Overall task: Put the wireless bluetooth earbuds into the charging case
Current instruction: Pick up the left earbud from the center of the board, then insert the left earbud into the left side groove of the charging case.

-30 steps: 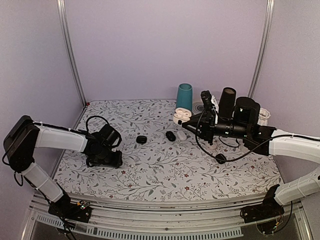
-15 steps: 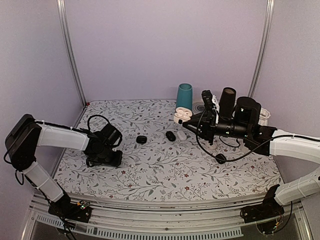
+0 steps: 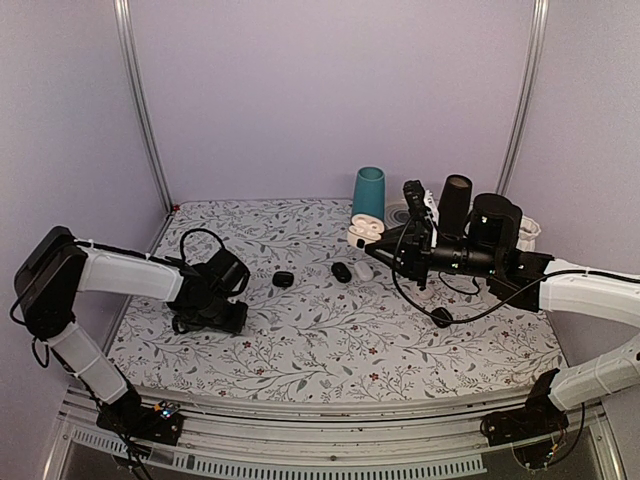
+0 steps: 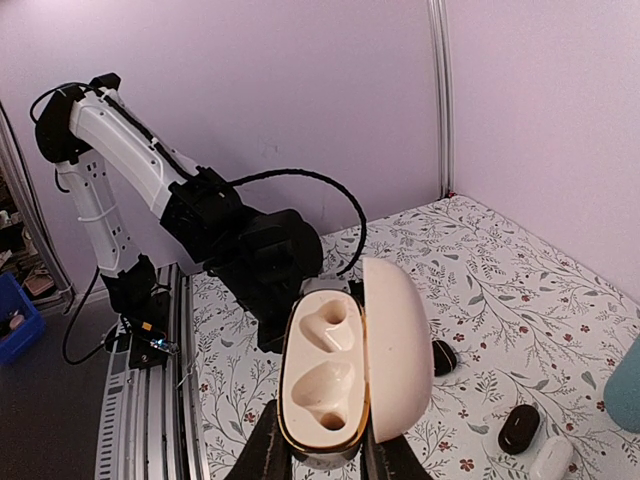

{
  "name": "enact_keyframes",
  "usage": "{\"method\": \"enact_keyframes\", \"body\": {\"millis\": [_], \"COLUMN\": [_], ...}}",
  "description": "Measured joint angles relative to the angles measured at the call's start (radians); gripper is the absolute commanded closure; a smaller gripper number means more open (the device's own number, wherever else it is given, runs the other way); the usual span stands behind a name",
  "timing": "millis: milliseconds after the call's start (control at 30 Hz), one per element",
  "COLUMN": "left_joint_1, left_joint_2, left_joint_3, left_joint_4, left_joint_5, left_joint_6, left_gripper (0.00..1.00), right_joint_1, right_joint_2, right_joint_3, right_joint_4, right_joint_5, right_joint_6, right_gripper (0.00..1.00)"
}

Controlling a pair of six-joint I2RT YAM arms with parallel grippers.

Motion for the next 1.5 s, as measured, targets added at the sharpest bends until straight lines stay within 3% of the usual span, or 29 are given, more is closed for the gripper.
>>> {"method": "enact_keyframes", "body": {"millis": [100,367,733,1067,1500], "left_joint_1": [-0.006,-0.015,-0.019,-0.043,-0.130], "left_joint_2": [0.004,0.000,-0.159,-0.297,-0.310], "left_joint_3": [0.005,0.018,0.071,0.203,0.329], "left_joint_4": [0.000,-0.008,0.040,0.214,0.501], "left_joint_5": [-0.008,-0.018,-0.023,0.023,0.214], "left_joint_6": [-0.001,-0.003,0.003,0.078,0.219], "left_gripper": [0.87,0.88,0.88,0.88,0.88], "right_joint_1": [0.000,0.000,0.000,0.000,0.000], "right_joint_2": [0.000,0.000,0.045,0.100,0.172], "right_joint_3": [0.000,0.000,0.000,0.022,0.095], "right_joint_4": [0.000,0.000,0.024,0.047,0.085], "right_joint_5": [0.000,-0.001,-0.028,-0.088,-0.159], "right_joint_6": [0.000,0.001,0.050,0.109,0.183], "right_gripper": [0.98,0.98,0.98,0.98,0.98]}}
